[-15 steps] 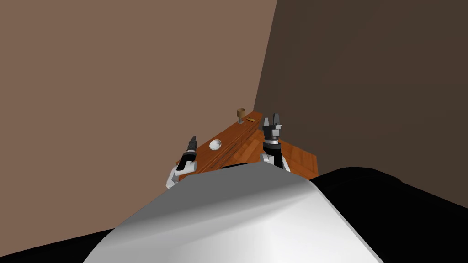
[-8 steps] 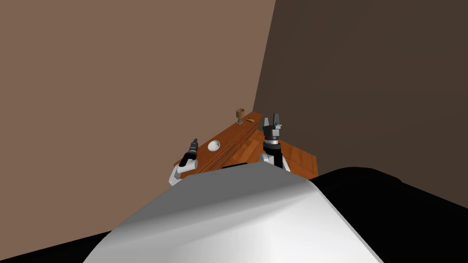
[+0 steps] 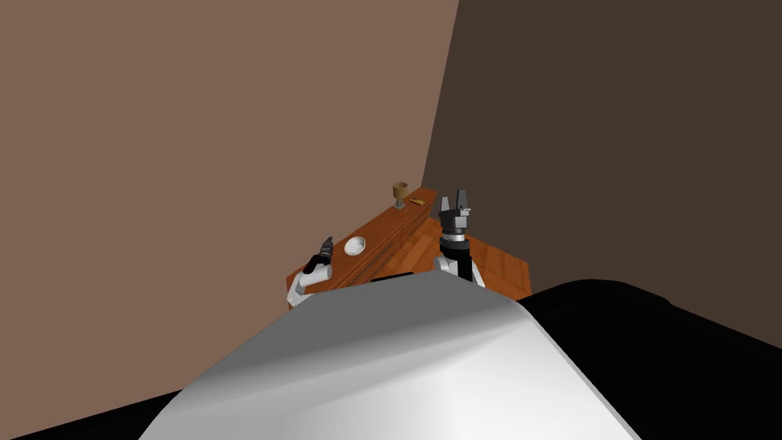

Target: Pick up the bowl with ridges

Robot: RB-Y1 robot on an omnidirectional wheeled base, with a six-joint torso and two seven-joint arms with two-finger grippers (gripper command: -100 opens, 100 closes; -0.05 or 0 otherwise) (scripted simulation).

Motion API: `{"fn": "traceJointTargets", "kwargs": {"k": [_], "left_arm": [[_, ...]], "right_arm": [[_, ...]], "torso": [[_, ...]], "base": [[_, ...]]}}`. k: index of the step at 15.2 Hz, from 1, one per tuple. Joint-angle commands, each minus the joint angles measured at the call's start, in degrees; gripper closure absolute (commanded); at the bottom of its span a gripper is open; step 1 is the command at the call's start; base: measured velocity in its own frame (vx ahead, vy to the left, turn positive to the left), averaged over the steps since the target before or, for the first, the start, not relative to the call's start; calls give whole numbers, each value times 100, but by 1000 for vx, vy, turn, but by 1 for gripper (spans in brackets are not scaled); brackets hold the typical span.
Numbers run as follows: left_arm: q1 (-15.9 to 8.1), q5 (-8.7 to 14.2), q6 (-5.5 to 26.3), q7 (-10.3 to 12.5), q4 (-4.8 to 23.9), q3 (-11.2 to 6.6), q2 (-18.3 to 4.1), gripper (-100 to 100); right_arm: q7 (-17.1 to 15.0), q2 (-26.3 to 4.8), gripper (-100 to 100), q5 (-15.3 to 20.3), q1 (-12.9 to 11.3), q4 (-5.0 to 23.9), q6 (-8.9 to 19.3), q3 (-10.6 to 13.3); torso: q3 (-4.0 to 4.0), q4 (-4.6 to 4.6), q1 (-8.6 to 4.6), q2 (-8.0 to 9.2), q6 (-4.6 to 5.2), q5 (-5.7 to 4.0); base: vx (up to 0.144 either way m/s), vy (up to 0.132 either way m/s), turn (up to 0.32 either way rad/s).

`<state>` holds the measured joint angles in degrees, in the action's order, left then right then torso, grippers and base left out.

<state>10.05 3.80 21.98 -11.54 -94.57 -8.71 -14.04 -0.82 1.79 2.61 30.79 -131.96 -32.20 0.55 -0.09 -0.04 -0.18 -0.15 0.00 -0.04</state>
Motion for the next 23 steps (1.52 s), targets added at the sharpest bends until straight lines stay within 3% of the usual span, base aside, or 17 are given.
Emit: {"fn": "traceJointTargets", "kwargs": {"k": [1, 5, 7, 12, 14, 15, 23], "left_arm": [[-149, 62, 286, -17, 286, -49, -2, -100], [-361, 117, 727, -47, 715, -120, 46, -100], [-361, 117, 811, -47, 732, -120, 46, -100], [-654, 194, 1419, -87, 1290, -217, 127, -100], [-654, 194, 1471, -87, 1290, -217, 127, -100], [-743, 217, 1666, -100, 1460, -246, 155, -100], [-1045, 298, 2352, -141, 2033, -345, 261, -100]], "right_arm": [[0, 0, 0, 0, 0, 0, 0, 0], [0, 0, 0, 0, 0, 0, 0, 0], [0, 0, 0, 0, 0, 0, 0, 0], [0, 0, 0, 0, 0, 0, 0, 0], [0, 0, 0, 0, 0, 0, 0, 0], [0, 0, 0, 0, 0, 0, 0, 0], [0, 0, 0, 0, 0, 0, 0, 0]], "torso": [[0, 0, 0, 0, 0, 0], [-1, 0, -2, -2, 0, -1], [-2, -1, 0, -4, 0, 0], [0, 0, 4, 1, -1, 0], [-1, 0, 0, -1, 0, 0], [1, 1, 2, 2, -1, -1], [-1, 0, -1, -1, 1, 0]], "base": [[35, -43, -14], [37, -45, -9], [36, -32, -5], [32, -31, -8], [29, -38, -4], [25, -31, -5], [31, -34, -7]]}}
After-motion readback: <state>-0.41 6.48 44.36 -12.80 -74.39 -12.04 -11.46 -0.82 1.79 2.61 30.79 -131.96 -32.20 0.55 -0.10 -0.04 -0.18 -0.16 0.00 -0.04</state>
